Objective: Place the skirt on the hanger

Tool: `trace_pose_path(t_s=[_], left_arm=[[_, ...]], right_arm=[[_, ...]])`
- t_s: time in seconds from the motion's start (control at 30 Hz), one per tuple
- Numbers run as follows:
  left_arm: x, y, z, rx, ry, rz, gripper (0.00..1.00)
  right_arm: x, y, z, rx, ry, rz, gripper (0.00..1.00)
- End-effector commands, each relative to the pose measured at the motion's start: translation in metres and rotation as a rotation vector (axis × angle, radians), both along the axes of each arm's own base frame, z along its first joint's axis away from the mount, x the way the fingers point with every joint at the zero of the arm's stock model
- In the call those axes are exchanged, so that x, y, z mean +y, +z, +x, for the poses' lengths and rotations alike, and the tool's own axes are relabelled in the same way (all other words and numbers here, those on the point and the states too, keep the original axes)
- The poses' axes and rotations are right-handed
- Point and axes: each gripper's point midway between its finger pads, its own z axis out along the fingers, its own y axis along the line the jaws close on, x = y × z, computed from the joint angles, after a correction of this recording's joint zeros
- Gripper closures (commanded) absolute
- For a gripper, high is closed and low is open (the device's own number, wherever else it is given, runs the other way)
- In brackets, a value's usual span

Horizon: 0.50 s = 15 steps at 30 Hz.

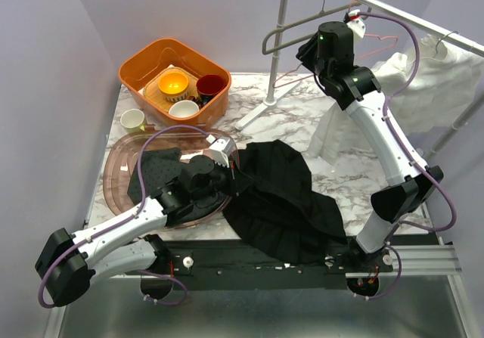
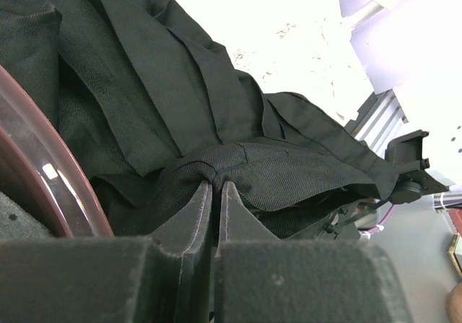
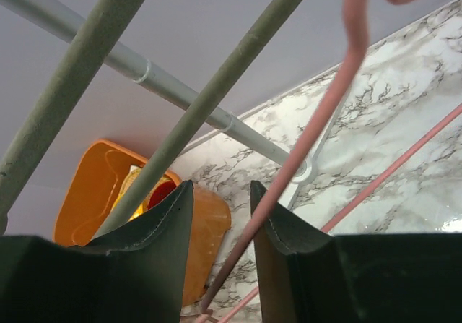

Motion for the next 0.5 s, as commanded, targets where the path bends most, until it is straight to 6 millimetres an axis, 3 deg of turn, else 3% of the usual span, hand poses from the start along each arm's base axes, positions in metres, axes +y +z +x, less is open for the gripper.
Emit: trace_pose_path(t_s=[0.0,0.1,0.27,0.47], left_arm=[[0.002,0.019,0.004,-0.028,0.018,-0.027,0.91],[0.002,0.023,0.004,-0.035,0.021,-0.033,0.91],[0.002,0.024,0.004,-0.042,0.018,-0.034,0.91],[0.003,0.028,0.005,-0.059,0.016,-0.031,0.87]], right_arm=[[-0.003,0.007,-0.001,-0.002,-0.013,0.037,0.59],[-0.006,0.009,-0.012,-0.008,0.001,0.043,0.68],[-0.014,0.019,-0.034,-0.044,0.021,0.054,0.92],[-0.022,0.045,-0.063,-0.118,0.067,0.061,0.99]])
